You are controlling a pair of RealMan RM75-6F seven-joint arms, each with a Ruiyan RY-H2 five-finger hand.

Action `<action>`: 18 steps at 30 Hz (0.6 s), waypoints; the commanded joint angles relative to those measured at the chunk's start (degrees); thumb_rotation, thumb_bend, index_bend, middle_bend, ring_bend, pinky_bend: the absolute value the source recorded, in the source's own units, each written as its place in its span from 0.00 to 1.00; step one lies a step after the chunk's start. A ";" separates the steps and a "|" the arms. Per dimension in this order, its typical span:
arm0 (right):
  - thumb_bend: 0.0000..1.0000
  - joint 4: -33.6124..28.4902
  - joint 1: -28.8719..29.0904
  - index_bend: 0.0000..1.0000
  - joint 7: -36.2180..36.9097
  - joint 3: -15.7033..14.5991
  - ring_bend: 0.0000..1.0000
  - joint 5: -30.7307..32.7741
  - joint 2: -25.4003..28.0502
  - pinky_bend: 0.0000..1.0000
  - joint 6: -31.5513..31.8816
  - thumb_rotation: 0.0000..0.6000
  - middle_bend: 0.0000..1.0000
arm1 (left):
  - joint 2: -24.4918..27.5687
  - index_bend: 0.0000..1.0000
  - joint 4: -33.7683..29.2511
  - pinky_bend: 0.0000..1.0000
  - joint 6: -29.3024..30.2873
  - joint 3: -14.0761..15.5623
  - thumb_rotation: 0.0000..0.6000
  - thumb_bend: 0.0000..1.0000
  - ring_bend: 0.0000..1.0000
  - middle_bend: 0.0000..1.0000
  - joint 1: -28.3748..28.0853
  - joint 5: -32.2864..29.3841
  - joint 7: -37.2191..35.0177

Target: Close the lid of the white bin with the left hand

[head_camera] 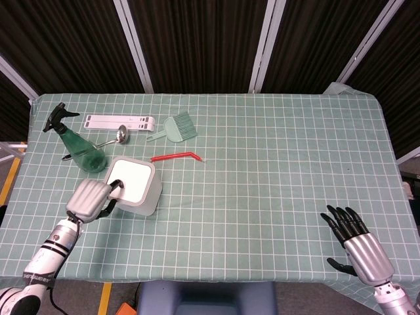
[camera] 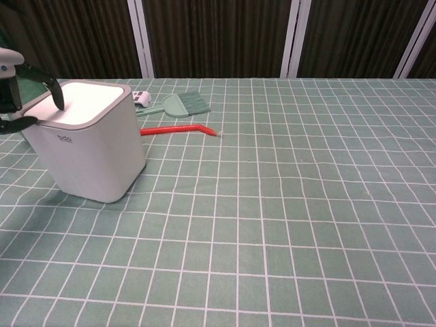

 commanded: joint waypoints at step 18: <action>0.18 -0.08 -0.08 0.00 0.42 -0.02 0.00 -0.24 0.21 0.00 0.30 1.00 0.00 | -1.07 0.14 1.10 1.00 11.16 -0.28 1.00 0.49 0.92 1.00 4.54 13.89 -9.45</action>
